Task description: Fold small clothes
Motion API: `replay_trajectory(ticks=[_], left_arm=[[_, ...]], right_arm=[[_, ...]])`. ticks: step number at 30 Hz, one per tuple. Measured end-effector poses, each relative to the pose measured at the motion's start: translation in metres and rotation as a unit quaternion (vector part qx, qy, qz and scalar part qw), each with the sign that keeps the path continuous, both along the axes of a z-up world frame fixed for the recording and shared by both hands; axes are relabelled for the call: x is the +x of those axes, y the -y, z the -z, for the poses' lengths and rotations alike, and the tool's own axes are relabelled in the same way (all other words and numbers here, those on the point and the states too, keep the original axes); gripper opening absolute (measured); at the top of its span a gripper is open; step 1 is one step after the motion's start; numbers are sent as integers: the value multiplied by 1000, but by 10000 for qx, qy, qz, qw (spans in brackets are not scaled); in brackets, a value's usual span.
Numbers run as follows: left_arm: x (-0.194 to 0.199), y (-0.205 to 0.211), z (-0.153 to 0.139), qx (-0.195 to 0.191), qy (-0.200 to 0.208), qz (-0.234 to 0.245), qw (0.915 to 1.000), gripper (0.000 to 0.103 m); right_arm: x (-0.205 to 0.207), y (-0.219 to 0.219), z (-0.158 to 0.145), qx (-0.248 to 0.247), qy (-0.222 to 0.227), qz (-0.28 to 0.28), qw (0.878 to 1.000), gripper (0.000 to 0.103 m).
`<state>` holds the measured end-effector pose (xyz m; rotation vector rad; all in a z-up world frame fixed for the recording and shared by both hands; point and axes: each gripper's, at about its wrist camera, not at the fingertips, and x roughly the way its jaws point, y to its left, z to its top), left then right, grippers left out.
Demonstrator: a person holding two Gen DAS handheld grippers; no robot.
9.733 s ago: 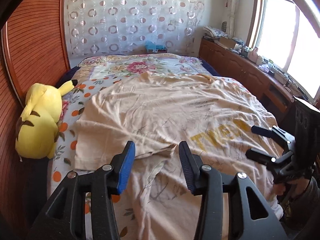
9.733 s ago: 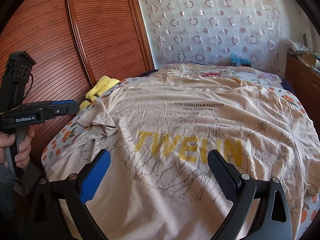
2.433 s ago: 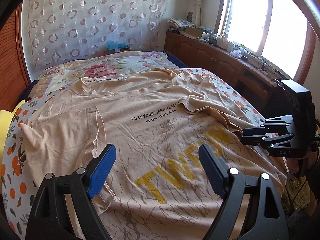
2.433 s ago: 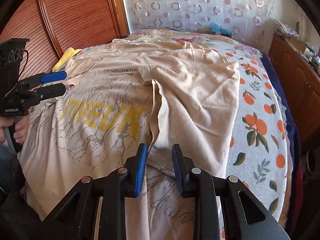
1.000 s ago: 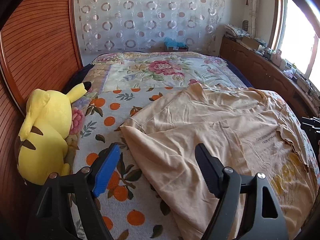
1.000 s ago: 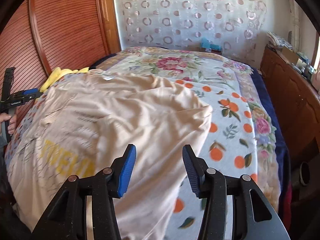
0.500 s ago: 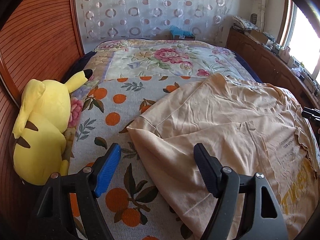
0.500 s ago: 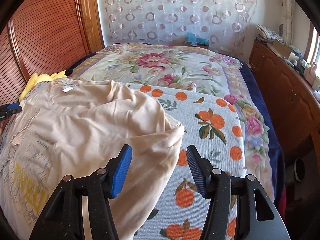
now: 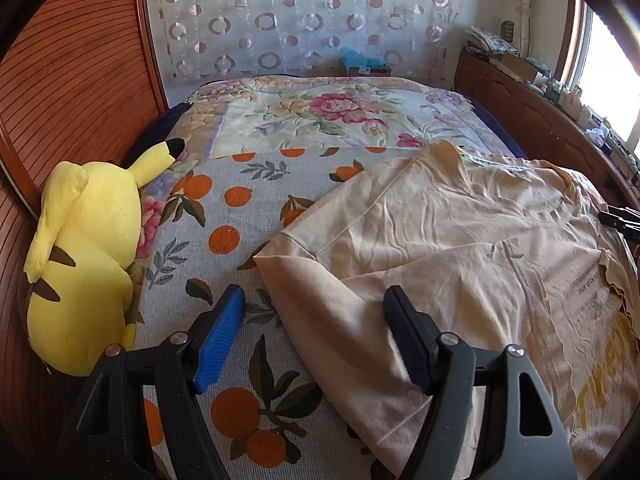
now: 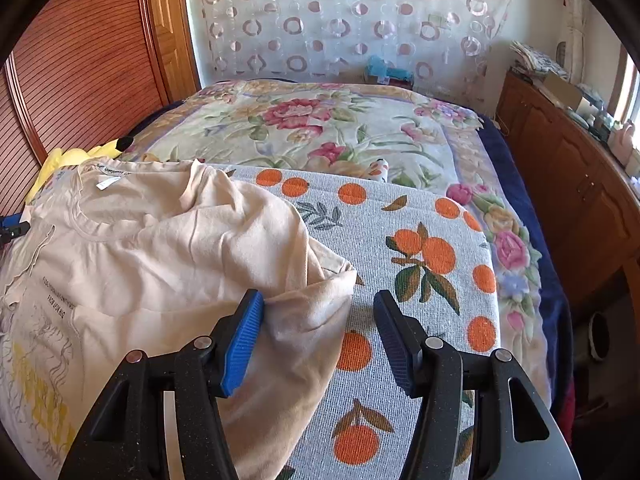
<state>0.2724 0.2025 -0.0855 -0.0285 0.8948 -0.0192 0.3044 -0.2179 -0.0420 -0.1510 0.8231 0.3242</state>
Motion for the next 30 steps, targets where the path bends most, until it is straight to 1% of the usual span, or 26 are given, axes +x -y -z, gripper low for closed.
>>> replay_trajectory(ticks=[1,3,8,10,13,15,18,21,26,27,28,29,30], left_arm=[[1,0,-1,-12,0,7,10000,67],[2,-1,-2,-56,9,35,10000,60],[9,-1,-3,-85,-15,37,10000,56],[12,0,-4,-70,-18,37,10000,50],[13,1,-4,-79,2,32,10000,36],[13,1,-6,-116,7,45,9999,24],[10,4,-9,-173,69,98,9998,12],[5,11,-14,-224,170,219,9994,9],[-2,25,-26,-265,303,404,9984,8],[-3,27,-28,-258,324,434,9982,7],[-4,29,-31,-259,354,461,9980,7],[-6,32,-33,-277,383,493,9977,6],[-8,35,-37,-299,407,550,9972,6]], right_arm=[[0,0,0,17,31,3,10000,60],[0,1,3,33,88,2,10000,61],[2,5,4,51,79,-5,10000,61],[2,5,4,55,78,-5,10000,61],[2,5,4,52,79,-7,10000,62],[2,4,4,50,79,-6,10000,62],[2,4,4,53,81,-6,10000,62],[2,4,4,53,80,-5,10000,62],[4,5,5,29,78,-64,9999,62],[6,5,5,44,61,-85,9999,56],[7,4,4,56,57,-121,9999,43],[8,4,3,70,44,-178,9998,35],[8,3,3,82,12,-229,9997,18]])
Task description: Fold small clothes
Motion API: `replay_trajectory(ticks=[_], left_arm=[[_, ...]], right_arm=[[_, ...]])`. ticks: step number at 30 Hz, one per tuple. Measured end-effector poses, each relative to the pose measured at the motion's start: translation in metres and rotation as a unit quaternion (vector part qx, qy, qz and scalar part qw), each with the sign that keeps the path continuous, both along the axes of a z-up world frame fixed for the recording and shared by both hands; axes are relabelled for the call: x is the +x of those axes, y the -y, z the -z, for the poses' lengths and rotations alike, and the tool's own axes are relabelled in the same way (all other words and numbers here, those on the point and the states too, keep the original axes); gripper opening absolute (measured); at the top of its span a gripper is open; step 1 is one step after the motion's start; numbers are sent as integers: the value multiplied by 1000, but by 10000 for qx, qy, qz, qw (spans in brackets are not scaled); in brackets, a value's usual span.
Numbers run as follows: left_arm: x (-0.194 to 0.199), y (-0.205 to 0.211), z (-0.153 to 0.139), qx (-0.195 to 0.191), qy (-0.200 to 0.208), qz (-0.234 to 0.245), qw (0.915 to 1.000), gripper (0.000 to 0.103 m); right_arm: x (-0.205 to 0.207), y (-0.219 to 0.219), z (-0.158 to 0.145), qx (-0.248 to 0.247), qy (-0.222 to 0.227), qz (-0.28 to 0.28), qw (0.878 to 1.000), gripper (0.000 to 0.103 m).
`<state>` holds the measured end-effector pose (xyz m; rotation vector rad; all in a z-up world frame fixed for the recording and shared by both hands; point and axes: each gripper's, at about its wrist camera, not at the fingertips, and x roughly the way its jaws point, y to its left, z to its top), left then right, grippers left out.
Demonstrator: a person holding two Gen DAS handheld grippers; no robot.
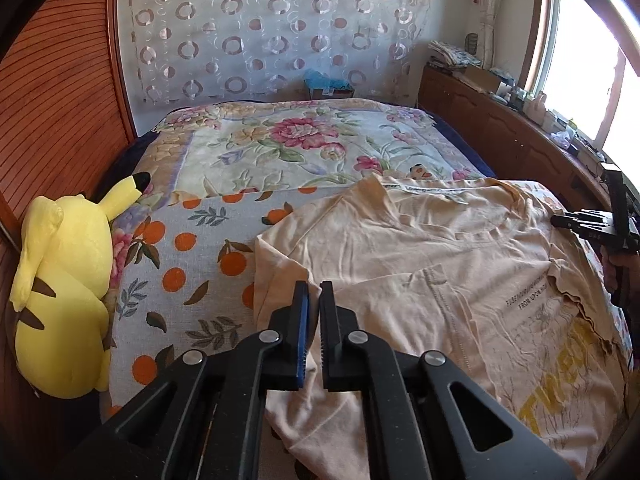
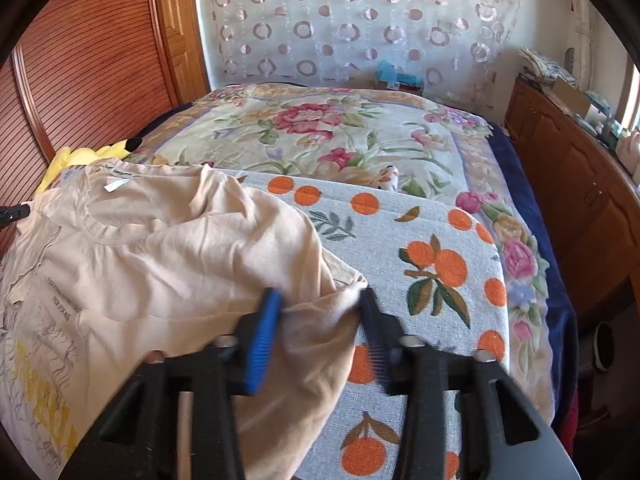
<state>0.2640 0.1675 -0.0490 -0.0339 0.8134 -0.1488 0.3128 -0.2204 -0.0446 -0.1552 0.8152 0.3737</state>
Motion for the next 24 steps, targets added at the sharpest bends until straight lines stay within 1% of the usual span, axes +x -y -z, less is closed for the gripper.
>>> replay_trajectory(ticks=[1,3,6,11,16,20,24], left_arm=[[-2,3,-2,-3,25,27,10000,6],[-8,9,-8,-20,92,105,9999,6],[-19,16,-18,-65,212,195,9996,5],[-45,25,-33,-105,404,329,9986,4],[-73,25,-44,-210,599,356,9973,4],[-102,22,-43,-321,696,346,9965,4],[-124,18,-38,-353,686,335,9965,3]], right_arm=[[1,-1,-1,-18,-55,-46,10000,7],[0,-3,-4,-5,-113,-153,9998,7],[-8,-3,-11,62,-4,-189,9998,7],[-34,3,-28,250,283,-207,9991,7],[-75,10,-44,341,579,-244,9974,7],[-111,16,-46,366,749,-280,9961,7],[-147,19,-44,295,863,-378,9951,6]])
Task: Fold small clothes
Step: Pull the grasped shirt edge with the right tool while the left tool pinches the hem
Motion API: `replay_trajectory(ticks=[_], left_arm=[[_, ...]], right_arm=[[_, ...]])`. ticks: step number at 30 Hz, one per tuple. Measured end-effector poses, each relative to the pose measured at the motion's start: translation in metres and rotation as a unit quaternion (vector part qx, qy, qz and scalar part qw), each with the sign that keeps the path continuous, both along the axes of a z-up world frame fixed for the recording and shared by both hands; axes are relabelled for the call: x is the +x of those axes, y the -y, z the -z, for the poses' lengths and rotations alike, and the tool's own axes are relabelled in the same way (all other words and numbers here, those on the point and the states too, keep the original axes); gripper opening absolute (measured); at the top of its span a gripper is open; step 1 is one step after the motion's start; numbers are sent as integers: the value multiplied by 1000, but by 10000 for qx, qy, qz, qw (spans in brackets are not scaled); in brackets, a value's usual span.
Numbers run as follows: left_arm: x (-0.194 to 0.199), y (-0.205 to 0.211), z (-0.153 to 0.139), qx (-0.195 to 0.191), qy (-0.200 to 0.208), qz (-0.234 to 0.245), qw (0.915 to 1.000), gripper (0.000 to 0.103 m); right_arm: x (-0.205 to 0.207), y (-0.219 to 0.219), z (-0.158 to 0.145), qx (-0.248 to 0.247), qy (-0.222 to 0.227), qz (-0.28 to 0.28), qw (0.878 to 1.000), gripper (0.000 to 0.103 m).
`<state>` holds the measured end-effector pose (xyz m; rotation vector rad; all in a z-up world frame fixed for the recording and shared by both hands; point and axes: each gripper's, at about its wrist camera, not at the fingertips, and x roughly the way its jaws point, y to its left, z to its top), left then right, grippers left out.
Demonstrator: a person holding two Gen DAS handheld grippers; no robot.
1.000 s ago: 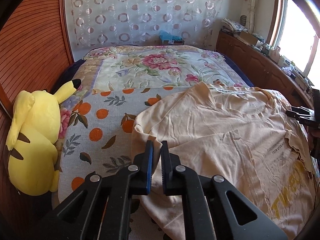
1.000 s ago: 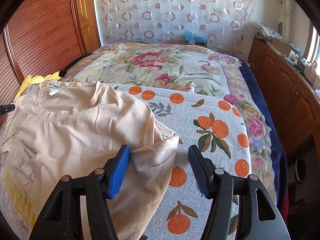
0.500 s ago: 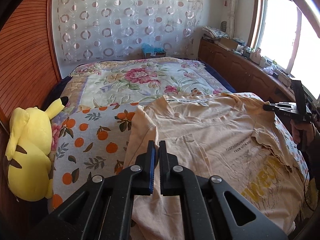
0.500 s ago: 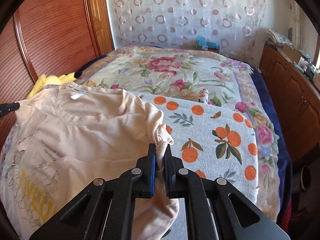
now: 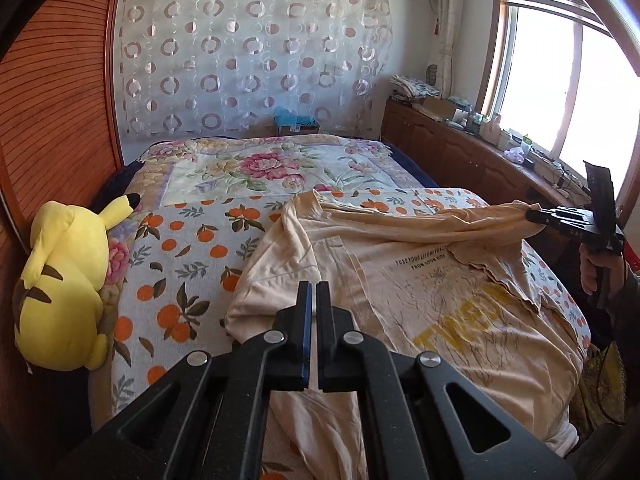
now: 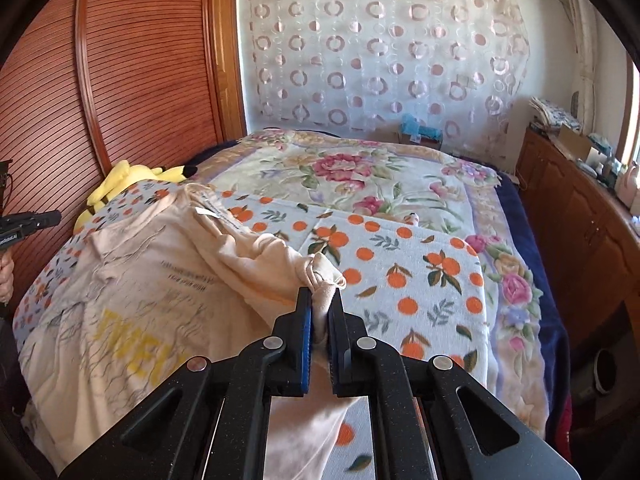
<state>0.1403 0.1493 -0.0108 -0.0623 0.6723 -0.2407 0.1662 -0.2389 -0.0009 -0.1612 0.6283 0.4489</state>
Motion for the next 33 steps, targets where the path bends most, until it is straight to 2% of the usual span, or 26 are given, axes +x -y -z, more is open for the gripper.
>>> replay_trajectory(ticks=[3,5,7,8,10,12,19,22,24,26,30,33], left_arm=[[-4,0,3,145,106,-4,9998,3],[6,3,10,299,-94,83,9995,4],[19,5,23,472,-337,62,9983,24],[28,6,30,511,-432,147,9977,40],[39,10,41,587,-530,289,9964,42],[49,15,51,835,-646,298,9940,42],[61,24,62,1437,-637,564,9860,42],[60,25,64,1568,-721,769,9820,57],[58,27,64,1610,-686,874,9807,73],[59,27,62,1633,-655,942,9799,77],[66,29,59,1922,-556,817,9764,77],[76,28,61,1992,-599,856,9744,77]], right_arm=[[-16,1,3,-100,45,-17,9999,6],[-18,-1,7,-179,26,-11,9998,6],[-15,-7,9,-273,3,32,9996,7],[-14,-10,9,-295,-16,50,9996,7],[-10,-17,9,-360,-29,85,9993,7],[-4,-22,9,-378,-66,101,9992,7],[9,-29,10,-440,-161,56,9989,7],[11,-25,14,-439,-213,43,9988,7],[16,-26,18,-447,-256,42,9987,7],[19,-26,20,-436,-301,44,9986,7],[24,-25,24,-397,-384,52,9985,7],[29,-23,28,-371,-443,62,9983,7]])
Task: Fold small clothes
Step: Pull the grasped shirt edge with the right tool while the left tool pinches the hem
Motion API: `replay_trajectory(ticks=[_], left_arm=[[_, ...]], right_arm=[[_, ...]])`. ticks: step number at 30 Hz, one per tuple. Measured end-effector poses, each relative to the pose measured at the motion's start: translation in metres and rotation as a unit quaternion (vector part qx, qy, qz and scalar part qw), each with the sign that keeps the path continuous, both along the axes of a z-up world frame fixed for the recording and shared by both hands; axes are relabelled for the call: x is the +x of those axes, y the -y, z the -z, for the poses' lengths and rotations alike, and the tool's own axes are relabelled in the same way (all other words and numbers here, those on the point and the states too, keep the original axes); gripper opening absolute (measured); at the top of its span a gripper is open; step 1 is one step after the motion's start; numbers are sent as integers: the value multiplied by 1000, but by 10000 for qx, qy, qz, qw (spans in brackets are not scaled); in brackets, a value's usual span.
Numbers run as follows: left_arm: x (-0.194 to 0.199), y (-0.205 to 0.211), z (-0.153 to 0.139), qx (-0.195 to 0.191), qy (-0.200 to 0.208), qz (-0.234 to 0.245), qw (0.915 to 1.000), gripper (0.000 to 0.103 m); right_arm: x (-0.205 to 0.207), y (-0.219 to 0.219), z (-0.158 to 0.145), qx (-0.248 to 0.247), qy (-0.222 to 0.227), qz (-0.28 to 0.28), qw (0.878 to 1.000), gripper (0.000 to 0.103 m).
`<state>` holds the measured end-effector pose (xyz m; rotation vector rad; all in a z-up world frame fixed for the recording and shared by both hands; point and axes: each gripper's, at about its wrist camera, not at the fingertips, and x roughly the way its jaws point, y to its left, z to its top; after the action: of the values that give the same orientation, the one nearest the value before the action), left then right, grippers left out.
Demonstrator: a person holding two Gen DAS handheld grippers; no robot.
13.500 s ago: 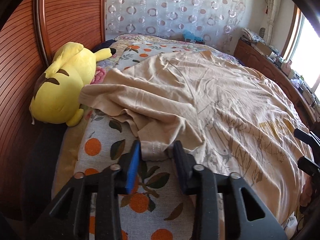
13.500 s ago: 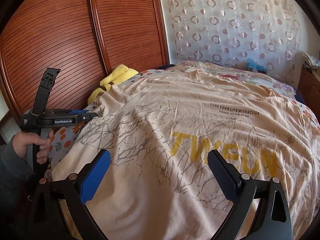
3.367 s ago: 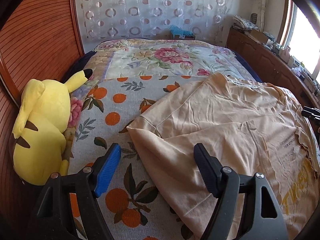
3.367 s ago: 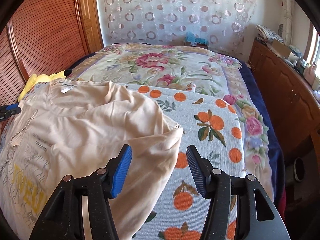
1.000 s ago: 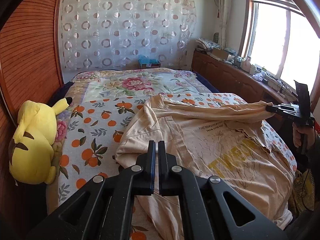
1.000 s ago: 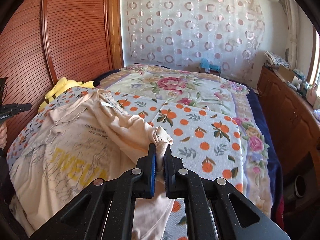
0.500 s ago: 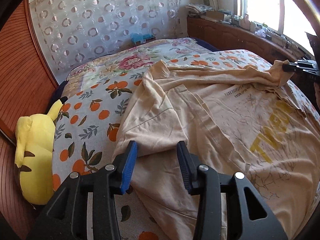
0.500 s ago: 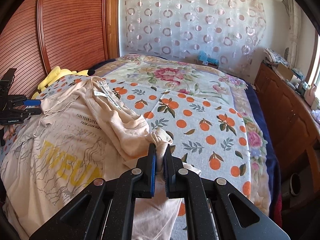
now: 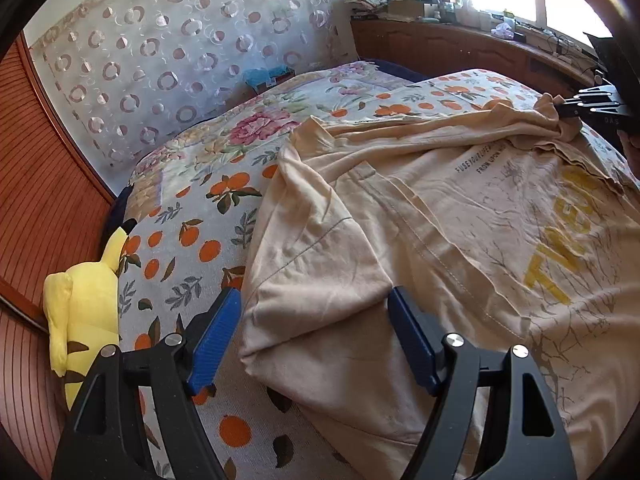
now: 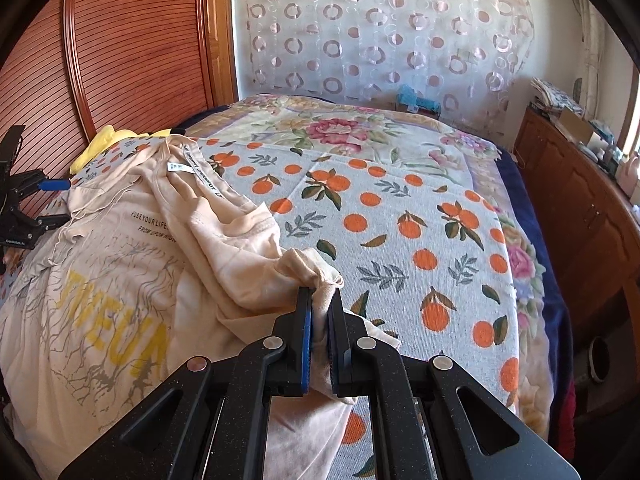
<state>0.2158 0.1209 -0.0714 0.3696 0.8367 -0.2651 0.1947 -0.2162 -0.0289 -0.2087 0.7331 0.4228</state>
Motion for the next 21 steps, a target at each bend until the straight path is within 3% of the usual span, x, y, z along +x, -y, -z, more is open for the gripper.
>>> replay_trajectory(ticks=[7,14,18,21], left_arm=[[17,6,6,-315,-332,231,9987,59],[22,0,5,-527,-455,45,9976,10],[15,-6,-8,-634,-153,-145,9978,7],[8,-13,-27,-945,52,-198,9953,7]], right_arm=[[4,1,1,50,-55,26,10000,7],[7,1,2,98,-57,26,9999,7],[7,1,2,103,-45,35,9999,7],[10,3,1,132,-35,75,9999,7]])
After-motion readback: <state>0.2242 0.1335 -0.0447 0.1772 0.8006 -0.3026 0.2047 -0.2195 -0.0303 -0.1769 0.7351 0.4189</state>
